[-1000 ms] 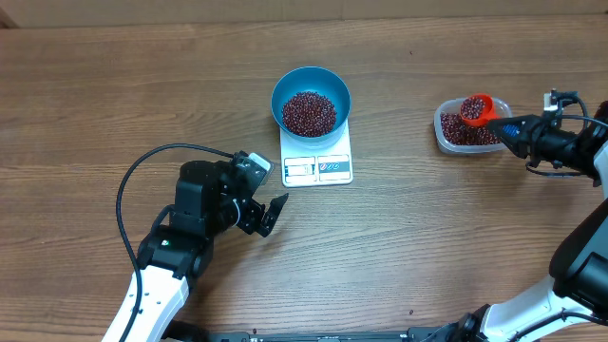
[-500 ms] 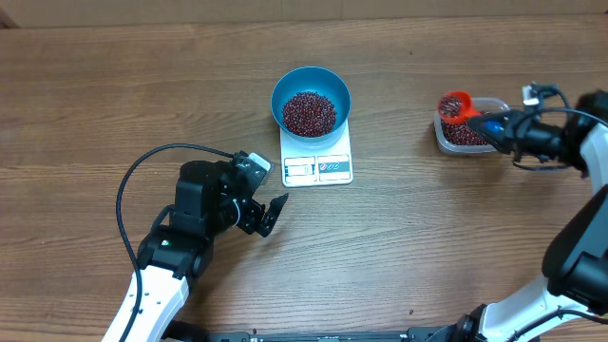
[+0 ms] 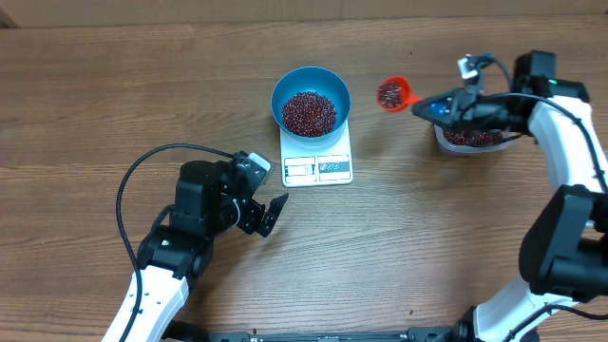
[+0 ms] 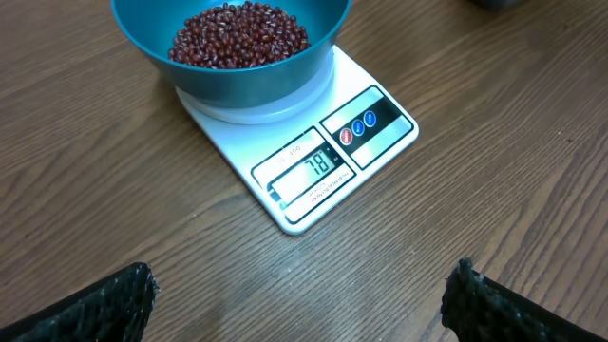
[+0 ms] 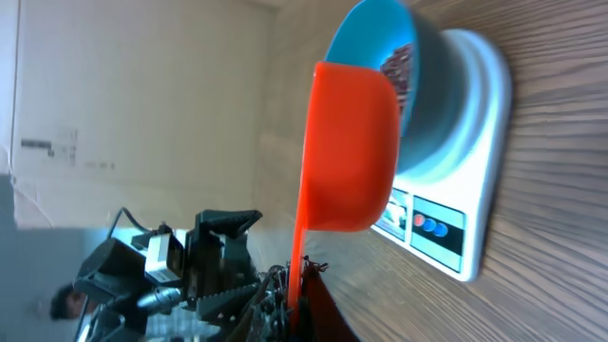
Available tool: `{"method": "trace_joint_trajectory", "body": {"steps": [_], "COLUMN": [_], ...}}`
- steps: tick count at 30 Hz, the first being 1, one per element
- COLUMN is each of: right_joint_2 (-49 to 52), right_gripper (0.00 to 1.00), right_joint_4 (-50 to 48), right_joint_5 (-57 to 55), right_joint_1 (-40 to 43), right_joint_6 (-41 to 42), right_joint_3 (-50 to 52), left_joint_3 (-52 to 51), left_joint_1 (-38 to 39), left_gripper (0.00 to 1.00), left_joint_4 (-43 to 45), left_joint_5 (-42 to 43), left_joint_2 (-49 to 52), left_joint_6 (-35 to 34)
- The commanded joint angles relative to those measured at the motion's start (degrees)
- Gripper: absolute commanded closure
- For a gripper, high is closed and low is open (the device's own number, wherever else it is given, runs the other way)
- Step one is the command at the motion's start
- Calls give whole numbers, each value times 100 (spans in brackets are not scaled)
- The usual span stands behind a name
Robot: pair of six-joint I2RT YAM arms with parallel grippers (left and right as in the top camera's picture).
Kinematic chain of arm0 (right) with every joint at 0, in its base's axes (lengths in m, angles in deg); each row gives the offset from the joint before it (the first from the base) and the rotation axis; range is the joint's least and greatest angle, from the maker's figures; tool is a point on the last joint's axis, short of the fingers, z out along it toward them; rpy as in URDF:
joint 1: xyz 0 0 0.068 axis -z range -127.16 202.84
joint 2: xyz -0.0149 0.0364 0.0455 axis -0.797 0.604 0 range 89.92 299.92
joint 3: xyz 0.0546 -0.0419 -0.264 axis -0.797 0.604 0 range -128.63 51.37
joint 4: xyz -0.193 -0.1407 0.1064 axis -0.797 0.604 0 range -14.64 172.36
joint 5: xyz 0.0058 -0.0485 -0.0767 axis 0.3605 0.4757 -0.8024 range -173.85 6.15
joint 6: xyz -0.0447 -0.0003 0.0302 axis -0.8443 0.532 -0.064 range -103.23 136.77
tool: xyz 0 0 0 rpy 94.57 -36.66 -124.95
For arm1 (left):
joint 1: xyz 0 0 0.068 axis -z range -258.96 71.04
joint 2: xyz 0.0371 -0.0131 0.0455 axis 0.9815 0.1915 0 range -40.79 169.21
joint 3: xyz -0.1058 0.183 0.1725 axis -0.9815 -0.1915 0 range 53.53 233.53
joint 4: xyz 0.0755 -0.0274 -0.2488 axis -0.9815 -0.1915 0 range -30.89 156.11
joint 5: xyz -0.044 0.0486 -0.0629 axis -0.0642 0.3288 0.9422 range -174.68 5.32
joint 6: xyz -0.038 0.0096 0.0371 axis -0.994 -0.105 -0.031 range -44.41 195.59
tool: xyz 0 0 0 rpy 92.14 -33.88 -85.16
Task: Scoop item into bowl and weigh 150g on scale
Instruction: 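Lift the filled scoop with the right gripper toward the teal bowl, then tip the scoop with the right gripper to pour beans into the bowl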
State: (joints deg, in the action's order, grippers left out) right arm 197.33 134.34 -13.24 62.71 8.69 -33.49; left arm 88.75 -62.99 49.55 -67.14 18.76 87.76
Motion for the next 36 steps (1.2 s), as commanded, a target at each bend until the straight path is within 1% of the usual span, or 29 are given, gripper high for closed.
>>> {"method": "trace_joint_trajectory", "body": {"steps": [1,4,8,13,18,22,27,30,33,36], "right_joint_2": [-4,-4,-4,-4,-4,-4,-4,-4,-4,-4], "right_gripper": [96,96,96,96,96,96,96,96,96,96], "right_joint_4": [-216,-654,-1414,-1873,-1773,-1593,-1434,-1390,-1373,-1370], "right_joint_5": [192,52,-597,-1438,-2618,-3823,-5298,-5978,-6773,-7197], "right_joint_1": [-385,-737,-1279,-1738,-2157,-2533,-3023,-3294,-3530,-3718], "right_joint_6": [282,695,1456,1904,1926,1917,1633,1366,1353,1001], "right_joint_3": [-184,-184,-186,-205,-450,-772,-1027,-1078,-1086,-1091], "left_joint_3": [2,2,2,2,2,2,2,2,2,2], "left_joint_1": [-20,-20,-20,-20,-20,-20,-20,-20,-20,-20], "left_gripper": [0,0,0,0,1,0,0,0,0,1], "left_joint_4": [7,9,7,7,7,7,7,7,7,7], "left_joint_5": [-13,-13,-13,-13,-11,-13,-13,-13,-13,-13], "left_joint_2": [44,44,44,44,44,44,44,44,44,44], "left_joint_6": [-61,-61,-61,-61,-61,-61,-61,-61,-61,-61]}}
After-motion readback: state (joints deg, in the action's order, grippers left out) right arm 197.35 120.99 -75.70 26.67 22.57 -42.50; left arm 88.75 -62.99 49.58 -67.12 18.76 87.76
